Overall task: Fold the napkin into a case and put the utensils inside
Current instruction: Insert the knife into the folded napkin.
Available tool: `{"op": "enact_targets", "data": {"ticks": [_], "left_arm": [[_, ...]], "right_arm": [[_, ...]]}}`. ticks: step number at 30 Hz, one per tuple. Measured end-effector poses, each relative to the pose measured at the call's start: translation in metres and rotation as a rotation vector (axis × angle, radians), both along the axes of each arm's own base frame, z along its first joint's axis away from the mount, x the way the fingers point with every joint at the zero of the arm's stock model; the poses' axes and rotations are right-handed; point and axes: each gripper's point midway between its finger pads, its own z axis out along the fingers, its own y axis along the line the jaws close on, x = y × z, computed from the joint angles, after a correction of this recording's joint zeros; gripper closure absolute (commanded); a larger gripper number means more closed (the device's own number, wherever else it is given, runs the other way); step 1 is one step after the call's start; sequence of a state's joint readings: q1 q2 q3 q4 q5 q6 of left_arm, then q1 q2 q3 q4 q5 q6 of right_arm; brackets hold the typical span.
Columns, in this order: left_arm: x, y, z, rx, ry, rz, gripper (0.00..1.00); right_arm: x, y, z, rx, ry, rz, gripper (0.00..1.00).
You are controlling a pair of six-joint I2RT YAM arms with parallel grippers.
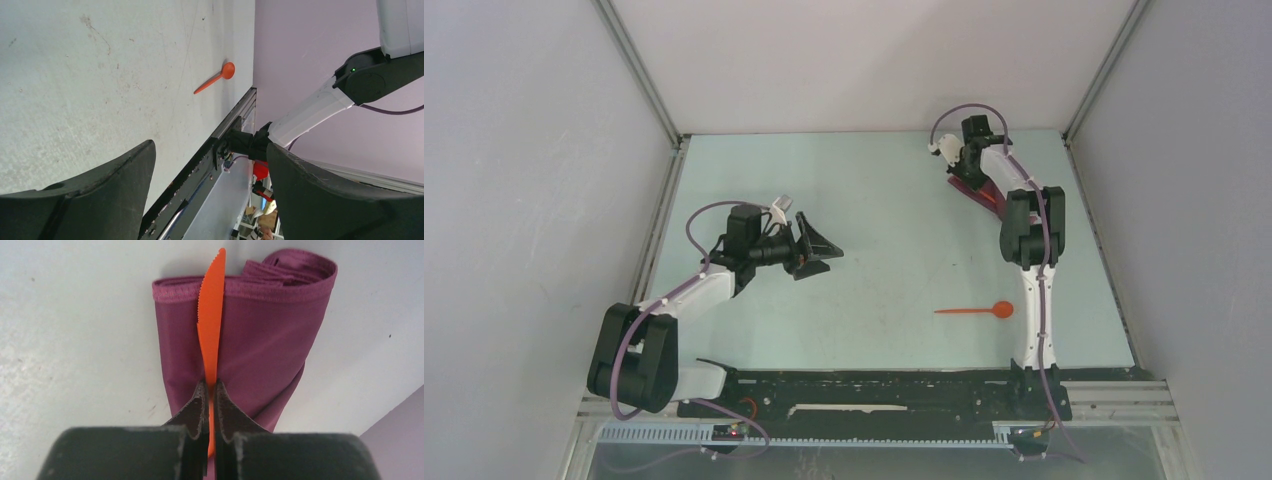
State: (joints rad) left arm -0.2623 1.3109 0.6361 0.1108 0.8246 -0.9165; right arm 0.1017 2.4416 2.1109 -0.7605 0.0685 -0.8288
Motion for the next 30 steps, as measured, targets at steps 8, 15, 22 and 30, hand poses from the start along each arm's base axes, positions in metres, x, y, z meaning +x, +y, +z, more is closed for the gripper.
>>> {"op": "enact_targets", "data": {"ticks": [8, 15, 22, 30], "left_arm": [[0.000, 0.000, 0.000, -0.001, -0.001, 0.000, 0.14], [0.002, -0.001, 0.002, -0.006, -0.014, 0.000, 0.14], [0.002, -0.001, 0.004, -0.011, -0.015, 0.001, 0.14], [0.003, -0.002, 0.005, -0.015, -0.025, -0.001, 0.14]], "right_arm": [[-0.006, -0.009, 0.014, 0.019, -0.037, -0.030, 1.00], [-0.007, -0.021, 0.013, 0.015, -0.045, -0.059, 1.00], [-0.008, -0.025, 0.011, 0.010, -0.045, -0.070, 1.00], [-0.009, -0.032, 0.005, 0.003, -0.046, -0.088, 1.00]]}}
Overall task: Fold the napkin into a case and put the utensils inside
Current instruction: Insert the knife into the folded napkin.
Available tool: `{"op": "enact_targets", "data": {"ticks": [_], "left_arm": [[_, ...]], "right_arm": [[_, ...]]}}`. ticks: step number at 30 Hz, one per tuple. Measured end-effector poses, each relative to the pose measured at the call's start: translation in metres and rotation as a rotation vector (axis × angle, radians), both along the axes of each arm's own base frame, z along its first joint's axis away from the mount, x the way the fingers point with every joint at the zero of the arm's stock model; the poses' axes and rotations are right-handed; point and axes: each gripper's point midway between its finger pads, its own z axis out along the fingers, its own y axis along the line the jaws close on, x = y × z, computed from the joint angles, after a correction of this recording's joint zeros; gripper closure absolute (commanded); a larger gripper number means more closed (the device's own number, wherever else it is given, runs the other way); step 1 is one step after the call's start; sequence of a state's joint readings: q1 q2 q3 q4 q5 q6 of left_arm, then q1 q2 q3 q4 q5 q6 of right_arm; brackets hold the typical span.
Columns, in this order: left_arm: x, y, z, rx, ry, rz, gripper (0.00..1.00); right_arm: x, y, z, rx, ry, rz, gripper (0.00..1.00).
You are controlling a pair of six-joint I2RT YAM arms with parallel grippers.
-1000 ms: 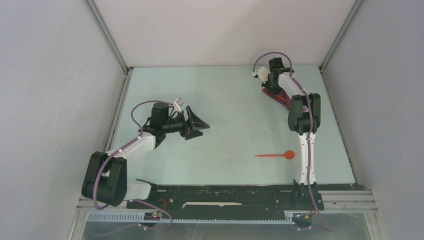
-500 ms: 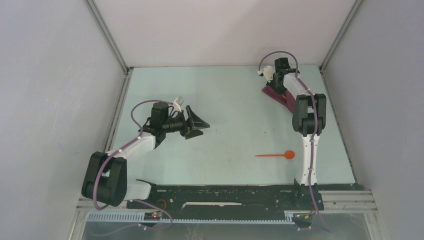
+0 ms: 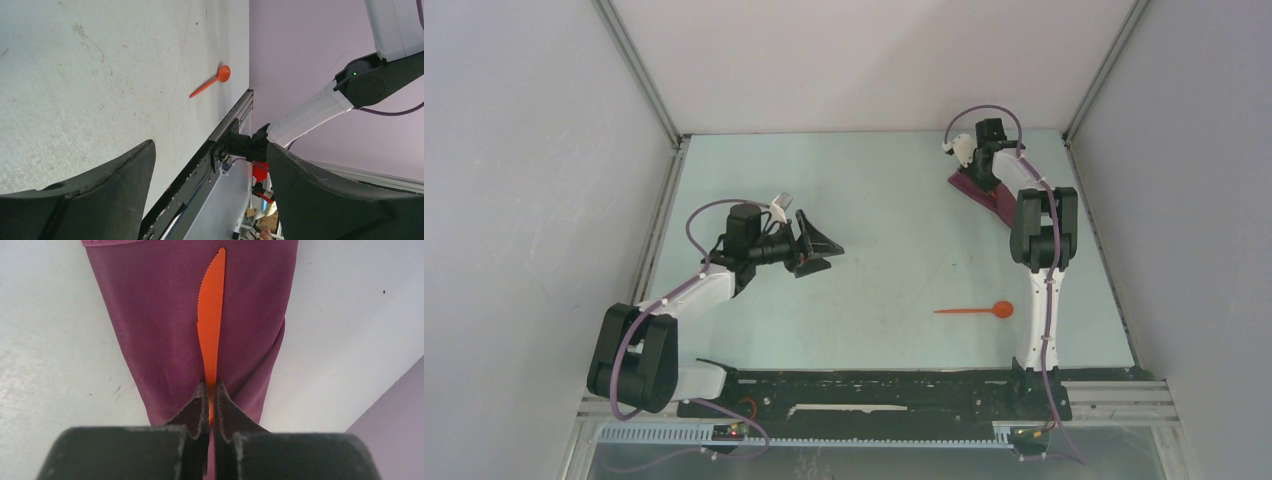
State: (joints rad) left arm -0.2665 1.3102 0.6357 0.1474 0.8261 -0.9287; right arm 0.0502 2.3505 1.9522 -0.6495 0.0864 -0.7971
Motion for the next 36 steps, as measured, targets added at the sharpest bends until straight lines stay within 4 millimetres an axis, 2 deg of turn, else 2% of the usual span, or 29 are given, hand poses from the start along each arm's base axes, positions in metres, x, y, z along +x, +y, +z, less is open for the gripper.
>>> {"op": "enact_targets", "data": {"ticks": [16, 22, 24, 25, 26, 27, 28, 29, 32, 36], "left_arm": [[-0.001, -0.001, 0.001, -0.006, 0.010, 0.001, 0.14], [-0.001, -0.002, 0.002, -0.011, 0.008, -0.006, 0.14], [-0.002, -0.002, 0.002, -0.012, 0.007, -0.008, 0.14], [-0.002, -0.002, 0.002, -0.013, 0.007, -0.009, 0.14], [-0.002, -0.002, 0.002, -0.013, 0.007, -0.010, 0.14], [-0.002, -0.002, 0.003, -0.015, 0.006, -0.011, 0.14], [-0.002, -0.002, 0.003, -0.017, 0.003, -0.011, 0.14], [-0.002, -0.003, 0.004, -0.020, 0.002, -0.011, 0.14], [-0.002, -0.003, 0.004, -0.035, -0.007, -0.008, 0.14], [-0.008, -0.003, -0.002, -0.050, 0.009, -0.015, 0.13]], "right_arm": [[0.001, -0.011, -0.002, -0.011, -0.019, -0.037, 0.93], [0.001, -0.014, -0.003, -0.008, -0.025, -0.051, 0.71], [-0.001, -0.014, -0.002, -0.007, -0.024, -0.056, 0.58], [-0.003, -0.013, 0.000, 0.000, -0.024, -0.066, 0.44], [-0.006, -0.013, 0.003, 0.007, -0.021, -0.077, 0.36], [-0.010, -0.011, 0.007, 0.022, -0.021, -0.090, 0.22], [-0.014, -0.008, 0.013, 0.039, -0.024, -0.103, 0.03], [-0.023, -0.005, 0.016, 0.059, -0.008, -0.115, 0.01], [-0.040, 0.008, 0.054, 0.109, -0.049, -0.153, 0.00], [-0.087, 0.033, 0.111, 0.184, -0.105, -0.266, 0.00]]}}
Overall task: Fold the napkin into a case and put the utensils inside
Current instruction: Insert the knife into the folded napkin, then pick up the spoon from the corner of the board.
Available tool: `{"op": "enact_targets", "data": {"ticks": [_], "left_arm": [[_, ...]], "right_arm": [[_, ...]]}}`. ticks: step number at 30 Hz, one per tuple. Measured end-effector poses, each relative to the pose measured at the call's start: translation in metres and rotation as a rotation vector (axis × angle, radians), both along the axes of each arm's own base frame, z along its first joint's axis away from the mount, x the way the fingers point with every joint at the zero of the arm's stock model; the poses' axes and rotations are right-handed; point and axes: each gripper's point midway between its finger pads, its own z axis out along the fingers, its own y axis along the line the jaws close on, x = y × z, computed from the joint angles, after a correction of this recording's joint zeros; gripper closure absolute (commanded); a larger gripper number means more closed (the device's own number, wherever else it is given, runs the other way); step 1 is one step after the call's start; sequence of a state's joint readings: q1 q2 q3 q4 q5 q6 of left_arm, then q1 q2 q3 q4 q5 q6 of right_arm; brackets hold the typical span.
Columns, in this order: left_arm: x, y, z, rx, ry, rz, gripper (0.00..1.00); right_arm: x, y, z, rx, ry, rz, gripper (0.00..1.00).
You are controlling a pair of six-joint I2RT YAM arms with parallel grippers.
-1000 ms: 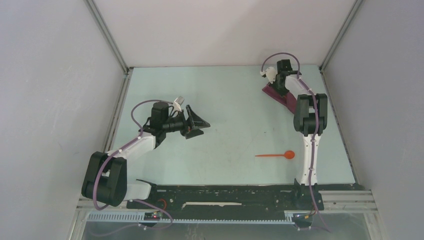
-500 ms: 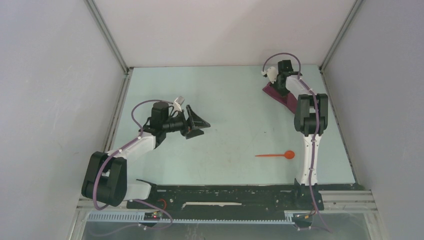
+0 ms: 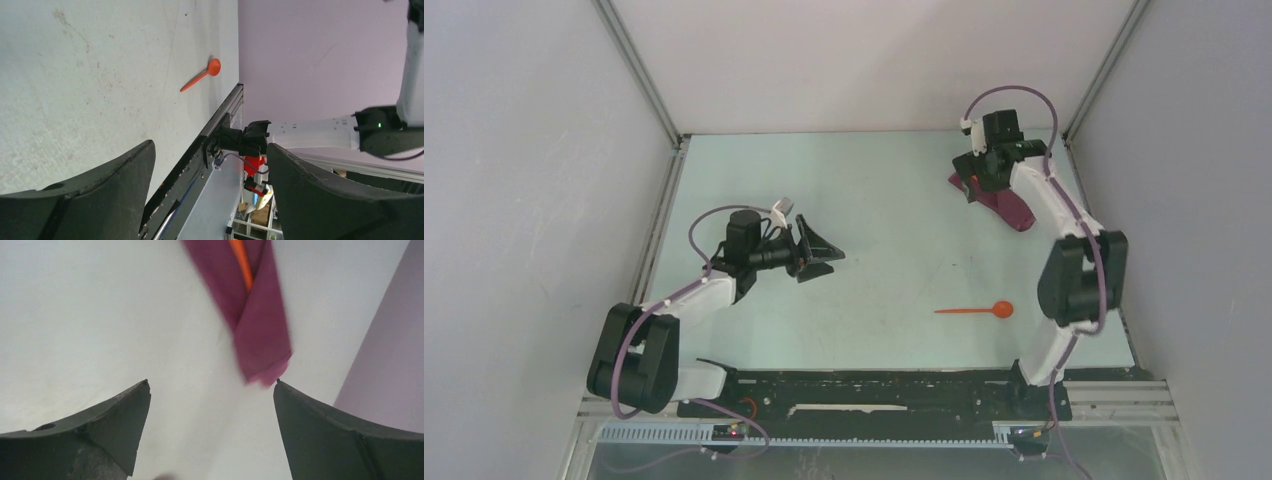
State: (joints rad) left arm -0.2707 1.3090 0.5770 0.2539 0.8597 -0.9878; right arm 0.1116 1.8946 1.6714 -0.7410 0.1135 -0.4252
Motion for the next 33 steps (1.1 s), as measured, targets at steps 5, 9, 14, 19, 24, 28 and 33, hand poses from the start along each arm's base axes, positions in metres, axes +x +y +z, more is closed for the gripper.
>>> {"op": "enact_targets", "data": {"ticks": [5, 9, 14, 19, 24, 28, 33], "left_arm": [[-0.004, -0.001, 0.010, -0.021, -0.030, -0.015, 0.13], [-0.010, 0.001, 0.029, -0.042, -0.108, -0.017, 0.13], [-0.017, 0.002, 0.049, -0.074, -0.196, -0.022, 0.13], [-0.026, 0.004, 0.061, -0.100, -0.233, -0.022, 0.13], [-0.032, 0.005, 0.073, -0.131, -0.275, -0.020, 0.13], [-0.034, 0.005, 0.072, -0.145, -0.269, -0.016, 0.13], [-0.032, 0.004, 0.072, -0.152, -0.259, -0.014, 0.13]], "right_arm": [[-0.093, 0.042, 0.044, 0.236, -0.030, -0.255, 0.00], [-0.183, 0.045, 0.034, 0.518, -0.004, -0.469, 0.00], [-0.253, 0.045, 0.004, 0.828, 0.063, -0.927, 0.00], [-0.268, 0.050, -0.023, 0.892, 0.202, -1.304, 0.10], [-0.265, 0.047, -0.051, 0.829, 0.291, -1.549, 0.19], [-0.264, 0.041, -0.075, 0.758, 0.344, -1.678, 0.36], [-0.256, 0.028, -0.102, 0.717, 0.372, -1.781, 0.44]]}}
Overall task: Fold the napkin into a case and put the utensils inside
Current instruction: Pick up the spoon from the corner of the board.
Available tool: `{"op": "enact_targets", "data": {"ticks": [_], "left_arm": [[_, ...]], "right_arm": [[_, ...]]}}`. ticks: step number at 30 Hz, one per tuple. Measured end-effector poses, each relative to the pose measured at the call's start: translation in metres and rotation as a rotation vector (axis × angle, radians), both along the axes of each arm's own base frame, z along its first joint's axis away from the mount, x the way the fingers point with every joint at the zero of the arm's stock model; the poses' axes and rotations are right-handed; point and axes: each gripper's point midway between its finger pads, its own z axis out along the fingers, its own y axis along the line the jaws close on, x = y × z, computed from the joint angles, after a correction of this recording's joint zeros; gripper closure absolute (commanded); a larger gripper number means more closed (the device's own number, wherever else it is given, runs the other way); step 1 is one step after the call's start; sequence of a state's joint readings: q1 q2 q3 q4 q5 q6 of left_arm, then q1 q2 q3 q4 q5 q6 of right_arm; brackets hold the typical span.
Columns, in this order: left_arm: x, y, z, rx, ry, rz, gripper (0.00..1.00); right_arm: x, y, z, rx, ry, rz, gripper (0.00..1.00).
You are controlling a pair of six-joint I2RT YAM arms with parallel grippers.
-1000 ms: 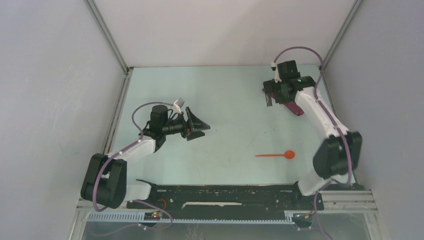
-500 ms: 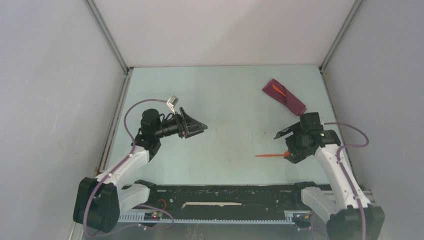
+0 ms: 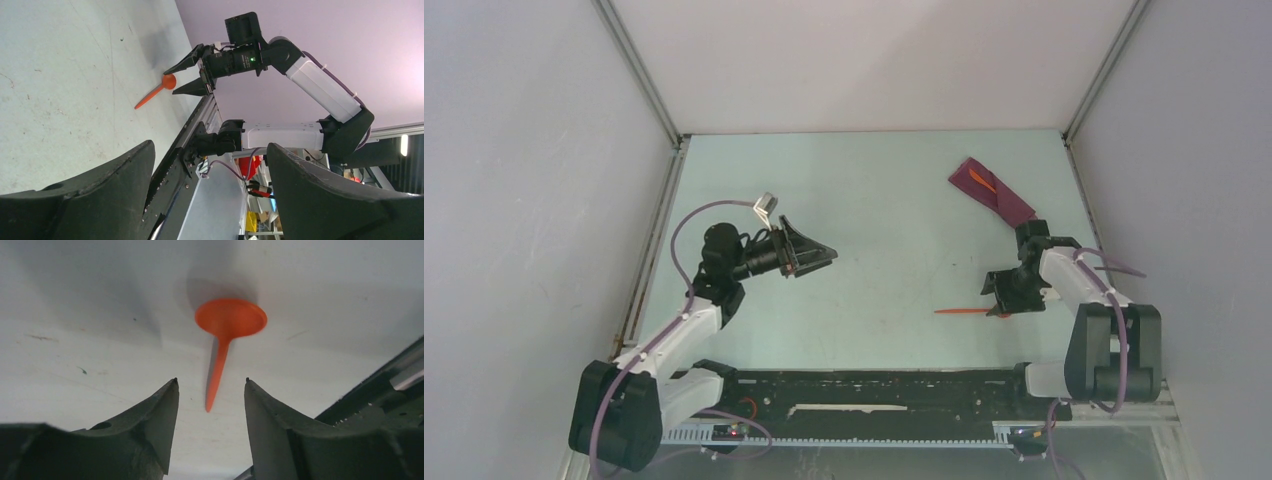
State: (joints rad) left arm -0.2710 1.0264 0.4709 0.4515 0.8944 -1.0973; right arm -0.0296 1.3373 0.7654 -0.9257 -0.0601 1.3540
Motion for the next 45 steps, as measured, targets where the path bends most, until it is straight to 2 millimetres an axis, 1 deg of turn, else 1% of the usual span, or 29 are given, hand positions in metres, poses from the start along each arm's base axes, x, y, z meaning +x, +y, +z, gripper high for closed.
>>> {"op": "enact_targets", "data": {"ticks": [3, 6, 9, 13, 16, 19, 20, 22, 24, 25, 28, 29, 32, 34, 36, 37, 38, 40, 41, 42, 44, 45], "left_arm": [[0.002, -0.001, -0.003, 0.001, 0.010, -0.001, 0.13], [0.004, -0.001, -0.008, 0.006, 0.027, -0.001, 0.13], [0.006, -0.002, -0.012, 0.009, 0.043, -0.002, 0.14], [0.007, -0.002, -0.013, 0.007, 0.051, -0.004, 0.13], [0.008, -0.003, -0.013, 0.002, 0.053, -0.007, 0.13], [0.009, -0.004, -0.014, -0.001, 0.058, -0.008, 0.14], [0.009, -0.004, -0.014, -0.003, 0.060, -0.009, 0.13], [0.010, -0.004, -0.014, -0.005, 0.059, -0.010, 0.13], [0.010, -0.005, -0.014, -0.009, 0.062, -0.014, 0.13], [0.010, -0.005, -0.014, -0.011, 0.061, -0.016, 0.14], [0.009, -0.005, -0.012, -0.017, 0.058, -0.022, 0.13], [0.009, -0.005, -0.011, -0.018, 0.057, -0.023, 0.13], [0.009, -0.005, -0.010, -0.021, 0.052, -0.023, 0.14], [0.009, -0.005, -0.010, -0.022, 0.053, -0.023, 0.13], [0.009, -0.005, -0.010, -0.023, 0.052, -0.023, 0.13], [0.009, -0.005, -0.010, -0.023, 0.052, -0.023, 0.13], [0.009, -0.005, -0.010, -0.023, 0.054, -0.023, 0.13], [0.010, -0.006, -0.011, -0.022, 0.058, -0.023, 0.14], [0.010, -0.006, -0.011, -0.022, 0.060, -0.023, 0.14], [0.010, -0.006, -0.012, -0.021, 0.062, -0.023, 0.14], [0.011, -0.006, -0.014, -0.019, 0.070, -0.022, 0.14], [0.011, -0.006, -0.016, -0.016, 0.077, -0.022, 0.14]], "right_arm": [[0.007, -0.005, -0.008, 0.001, 0.006, -0.022, 0.47], [0.011, -0.007, -0.015, 0.001, 0.013, -0.029, 0.47], [0.014, -0.008, -0.018, -0.005, 0.012, -0.031, 0.48], [0.013, -0.011, -0.019, -0.018, 0.014, -0.034, 0.49], [0.007, -0.012, -0.025, -0.024, 0.031, -0.038, 0.50], [-0.005, -0.012, -0.032, -0.025, 0.060, -0.040, 0.60], [-0.007, -0.011, -0.032, -0.019, 0.060, -0.044, 0.61], [-0.007, -0.011, -0.033, -0.019, 0.050, -0.049, 0.62], [-0.008, -0.011, -0.033, -0.017, 0.047, -0.052, 0.69], [-0.008, -0.010, -0.033, -0.016, 0.047, -0.052, 0.77], [-0.005, -0.010, -0.033, -0.012, 0.038, -0.055, 0.98], [-0.004, -0.010, -0.032, -0.011, 0.034, -0.054, 1.00], [-0.003, -0.011, -0.032, -0.018, 0.021, -0.042, 1.00], [-0.001, -0.015, -0.028, -0.054, -0.009, -0.003, 1.00], [0.004, -0.020, -0.018, -0.110, -0.072, 0.108, 1.00], [0.009, -0.022, -0.011, -0.135, -0.106, 0.167, 1.00], [0.019, -0.024, 0.000, -0.178, -0.154, 0.271, 1.00], [0.051, -0.023, 0.030, -0.268, -0.272, 0.500, 1.00], [0.073, -0.018, 0.051, -0.334, -0.345, 0.648, 1.00], [0.098, -0.011, 0.076, -0.418, -0.432, 0.809, 1.00], [0.130, 0.010, 0.109, -0.531, -0.554, 1.071, 1.00], [0.145, 0.027, 0.125, -0.611, -0.612, 1.291, 1.00]]}}
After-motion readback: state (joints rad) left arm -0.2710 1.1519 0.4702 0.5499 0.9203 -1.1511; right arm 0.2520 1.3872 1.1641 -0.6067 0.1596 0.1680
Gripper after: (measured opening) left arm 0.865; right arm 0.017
